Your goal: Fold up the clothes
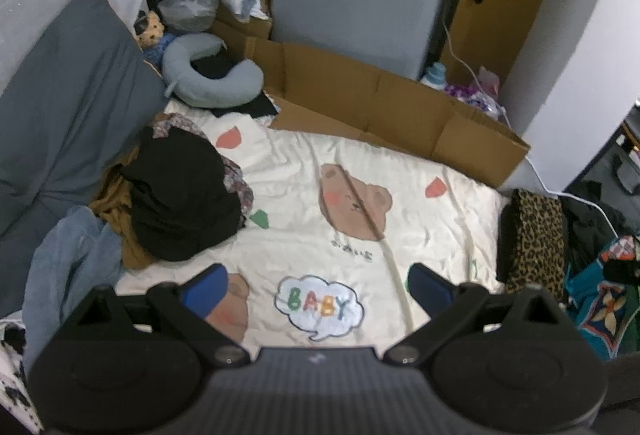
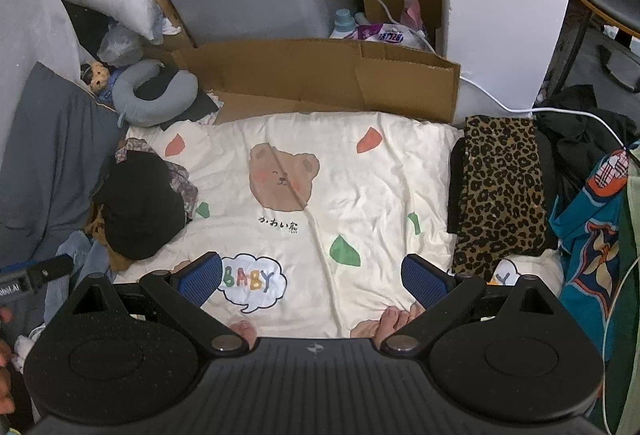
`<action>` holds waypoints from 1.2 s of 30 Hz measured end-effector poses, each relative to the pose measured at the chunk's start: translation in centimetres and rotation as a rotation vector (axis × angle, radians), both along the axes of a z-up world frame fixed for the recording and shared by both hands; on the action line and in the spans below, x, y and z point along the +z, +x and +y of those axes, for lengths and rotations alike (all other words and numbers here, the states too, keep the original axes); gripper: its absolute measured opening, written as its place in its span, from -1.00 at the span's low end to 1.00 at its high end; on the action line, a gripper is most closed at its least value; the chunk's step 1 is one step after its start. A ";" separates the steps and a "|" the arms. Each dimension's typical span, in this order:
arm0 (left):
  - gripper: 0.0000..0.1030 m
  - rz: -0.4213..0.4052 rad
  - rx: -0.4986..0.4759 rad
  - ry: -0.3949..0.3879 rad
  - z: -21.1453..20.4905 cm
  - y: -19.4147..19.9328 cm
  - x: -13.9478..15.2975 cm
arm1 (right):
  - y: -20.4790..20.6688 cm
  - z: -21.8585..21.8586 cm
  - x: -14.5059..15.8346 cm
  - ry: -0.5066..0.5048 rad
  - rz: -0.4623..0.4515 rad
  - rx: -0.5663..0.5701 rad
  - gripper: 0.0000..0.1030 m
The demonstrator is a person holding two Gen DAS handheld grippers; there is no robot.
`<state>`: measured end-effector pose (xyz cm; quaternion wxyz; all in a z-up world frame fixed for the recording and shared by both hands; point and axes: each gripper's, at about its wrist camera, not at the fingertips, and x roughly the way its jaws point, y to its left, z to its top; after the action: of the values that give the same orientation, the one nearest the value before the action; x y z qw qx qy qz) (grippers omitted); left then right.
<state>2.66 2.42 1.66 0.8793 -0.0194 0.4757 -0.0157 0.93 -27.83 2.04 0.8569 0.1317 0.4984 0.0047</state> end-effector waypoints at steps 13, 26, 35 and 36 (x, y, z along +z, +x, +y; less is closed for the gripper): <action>0.90 -0.063 0.069 0.010 4.4 1.6 1.2 | 2.1 1.4 0.5 0.015 -0.037 0.020 0.93; 0.88 -0.083 0.121 -0.003 8.5 3.6 -0.1 | 5.2 2.3 -0.2 0.039 -0.070 0.052 0.93; 0.83 -0.088 0.178 -0.009 11.5 4.8 -1.9 | 7.9 3.3 -0.4 0.043 -0.127 0.113 0.93; 0.83 -0.087 0.190 -0.011 11.8 4.9 -2.2 | 8.2 3.5 -0.4 0.039 -0.134 0.120 0.93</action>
<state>7.55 14.20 -0.50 0.8966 -0.0684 0.4329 0.0643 9.08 -24.31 1.61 0.8836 0.1177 0.4470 0.0747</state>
